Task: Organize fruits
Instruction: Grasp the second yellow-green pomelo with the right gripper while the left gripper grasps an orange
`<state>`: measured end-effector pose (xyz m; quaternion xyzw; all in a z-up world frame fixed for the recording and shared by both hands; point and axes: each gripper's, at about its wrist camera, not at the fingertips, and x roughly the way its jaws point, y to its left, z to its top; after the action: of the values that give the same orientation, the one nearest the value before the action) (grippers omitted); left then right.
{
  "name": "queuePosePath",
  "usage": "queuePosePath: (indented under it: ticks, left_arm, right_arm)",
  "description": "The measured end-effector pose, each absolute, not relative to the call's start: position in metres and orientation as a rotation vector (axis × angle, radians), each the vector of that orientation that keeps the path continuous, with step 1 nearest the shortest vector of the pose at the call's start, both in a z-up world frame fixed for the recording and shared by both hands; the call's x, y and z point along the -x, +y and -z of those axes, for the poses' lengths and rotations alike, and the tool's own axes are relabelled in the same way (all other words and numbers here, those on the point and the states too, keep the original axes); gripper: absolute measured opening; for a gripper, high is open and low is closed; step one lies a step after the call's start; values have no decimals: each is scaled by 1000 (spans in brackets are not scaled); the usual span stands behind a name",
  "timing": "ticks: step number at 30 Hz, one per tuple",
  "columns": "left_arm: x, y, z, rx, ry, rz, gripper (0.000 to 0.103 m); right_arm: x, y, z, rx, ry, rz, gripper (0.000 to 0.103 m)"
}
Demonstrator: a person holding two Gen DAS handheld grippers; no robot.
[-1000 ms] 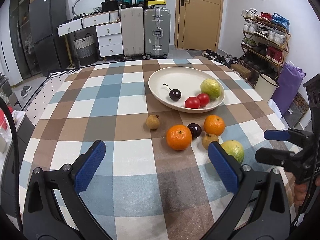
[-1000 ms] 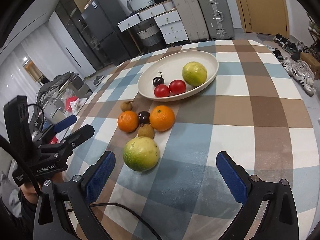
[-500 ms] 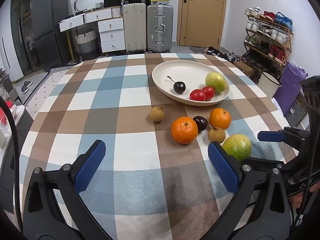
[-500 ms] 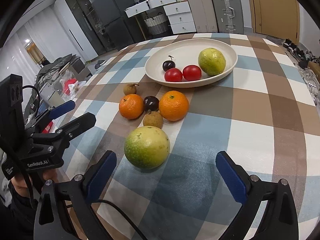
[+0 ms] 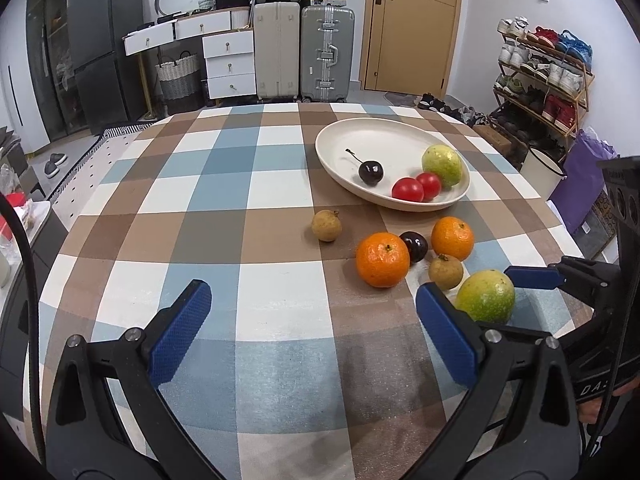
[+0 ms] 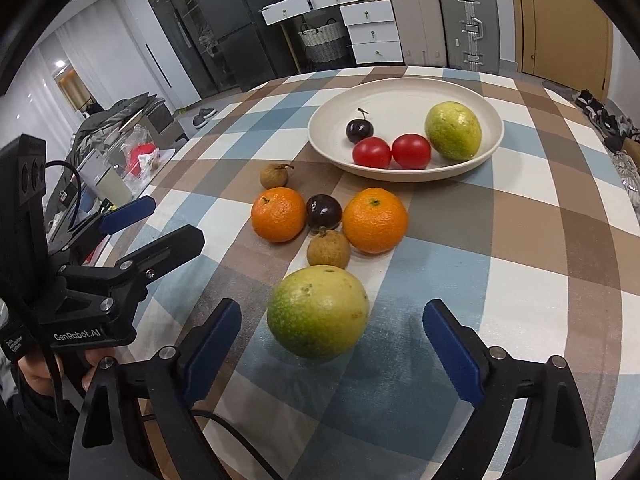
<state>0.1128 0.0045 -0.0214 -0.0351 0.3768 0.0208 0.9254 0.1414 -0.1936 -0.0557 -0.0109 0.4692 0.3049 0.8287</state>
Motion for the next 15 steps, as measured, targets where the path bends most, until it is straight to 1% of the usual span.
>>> queuePosePath:
  ticks: [2, 4, 9, 11, 15]
  left_arm:
    - [-113, 5, 22, 76, 775, -40, 102]
    - [-114, 6, 24, 76, 778, -41, 102]
    - [-116, 5, 27, 73, 787, -36, 102]
    - [-117, 3, 29, 70, 790, -33, 102]
    - [-119, 2, 32, 71, 799, -31, 102]
  right_arm:
    - [-141, -191, 57, 23, 1005, -655, 82]
    - [-141, -188, 59, 24, 1008, -661, 80]
    - [-141, -186, 63, 14, 1012, -676, 65]
    - [-140, -186, 63, 9, 1010, -677, 55]
    - [-139, -189, 64, -12, 1001, -688, 53]
